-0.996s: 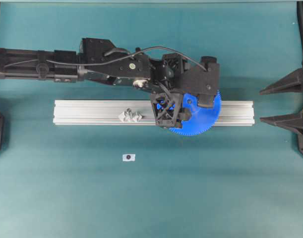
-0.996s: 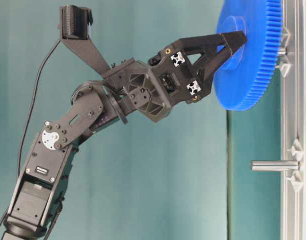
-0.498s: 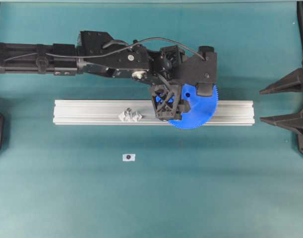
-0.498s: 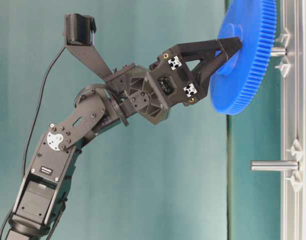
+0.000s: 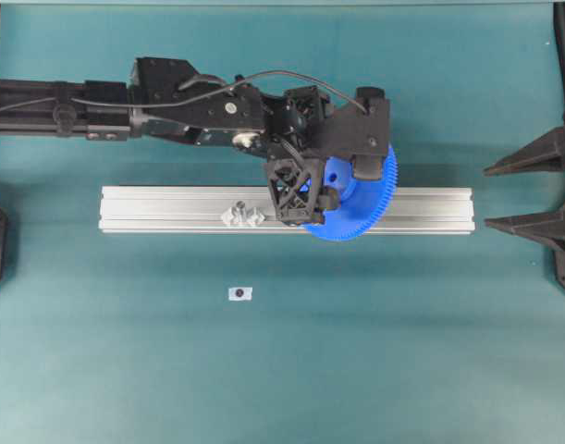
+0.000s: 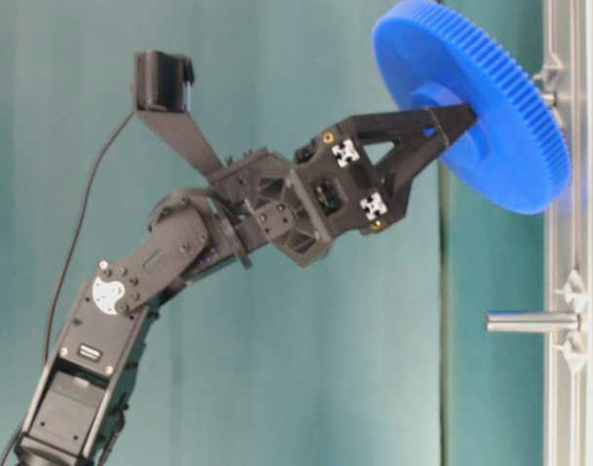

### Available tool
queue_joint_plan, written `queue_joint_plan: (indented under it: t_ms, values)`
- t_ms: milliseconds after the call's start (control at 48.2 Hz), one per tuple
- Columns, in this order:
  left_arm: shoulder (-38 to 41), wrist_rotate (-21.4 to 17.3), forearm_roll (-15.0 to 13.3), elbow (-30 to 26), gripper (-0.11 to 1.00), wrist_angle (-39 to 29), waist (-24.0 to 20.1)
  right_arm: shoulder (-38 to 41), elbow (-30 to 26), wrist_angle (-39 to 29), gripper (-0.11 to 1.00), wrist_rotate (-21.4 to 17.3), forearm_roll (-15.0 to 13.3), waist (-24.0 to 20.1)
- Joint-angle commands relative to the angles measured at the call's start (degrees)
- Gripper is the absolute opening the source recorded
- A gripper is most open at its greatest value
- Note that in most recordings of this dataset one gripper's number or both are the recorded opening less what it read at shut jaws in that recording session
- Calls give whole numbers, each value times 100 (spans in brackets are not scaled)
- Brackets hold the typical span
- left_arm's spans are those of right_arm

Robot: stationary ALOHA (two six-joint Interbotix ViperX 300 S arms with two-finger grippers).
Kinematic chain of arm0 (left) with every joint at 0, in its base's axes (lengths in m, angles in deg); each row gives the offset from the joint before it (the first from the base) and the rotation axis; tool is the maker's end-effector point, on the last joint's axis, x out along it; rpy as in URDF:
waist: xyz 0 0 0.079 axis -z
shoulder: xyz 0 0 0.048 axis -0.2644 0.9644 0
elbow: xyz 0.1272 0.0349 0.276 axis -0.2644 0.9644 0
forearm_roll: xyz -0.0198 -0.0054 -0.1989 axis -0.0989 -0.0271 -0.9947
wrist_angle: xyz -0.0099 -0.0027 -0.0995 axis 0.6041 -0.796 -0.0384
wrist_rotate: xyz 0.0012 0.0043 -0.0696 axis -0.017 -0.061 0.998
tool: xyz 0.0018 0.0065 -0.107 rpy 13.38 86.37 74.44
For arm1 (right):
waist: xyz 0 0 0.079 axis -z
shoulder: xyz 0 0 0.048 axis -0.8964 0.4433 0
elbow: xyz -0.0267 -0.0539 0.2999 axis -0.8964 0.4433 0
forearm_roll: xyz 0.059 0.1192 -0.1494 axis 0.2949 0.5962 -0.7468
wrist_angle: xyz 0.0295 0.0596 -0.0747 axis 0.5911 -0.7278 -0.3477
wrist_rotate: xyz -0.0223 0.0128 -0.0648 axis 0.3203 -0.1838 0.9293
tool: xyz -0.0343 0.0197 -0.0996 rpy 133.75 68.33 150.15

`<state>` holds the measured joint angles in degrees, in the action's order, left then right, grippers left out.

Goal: Insert the large gear onto the shaft.
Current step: 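Push the gear onto the shaft with the left gripper, adjusting alignment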

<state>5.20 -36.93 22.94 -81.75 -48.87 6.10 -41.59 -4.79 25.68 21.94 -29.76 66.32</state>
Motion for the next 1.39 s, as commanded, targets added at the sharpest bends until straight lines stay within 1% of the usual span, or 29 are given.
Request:
queue_joint_plan:
  t_ms: [0, 374, 706, 1038, 1225, 1370]
  values:
    - [-18, -9, 35, -114, 81, -26, -123, 44, -88, 62, 79, -53, 9, 9]
    - [290, -79, 35, -721, 81, -70, -105, 44, -97, 62, 79, -62, 9, 9]
    - [281, -229, 35, -765, 81, -255, -105, 35, -79, 62, 79, -53, 9, 9]
    - [457, -229, 35, -1063, 81, -264, -97, 35, -70, 114, 79, -53, 9, 0]
    - [466, -229, 35, -1055, 81, -334, -97, 35, -62, 114, 79, -53, 9, 0]
    - [431, -229, 35, -976, 81, -519, -88, 35, -62, 114, 79, -53, 9, 0]
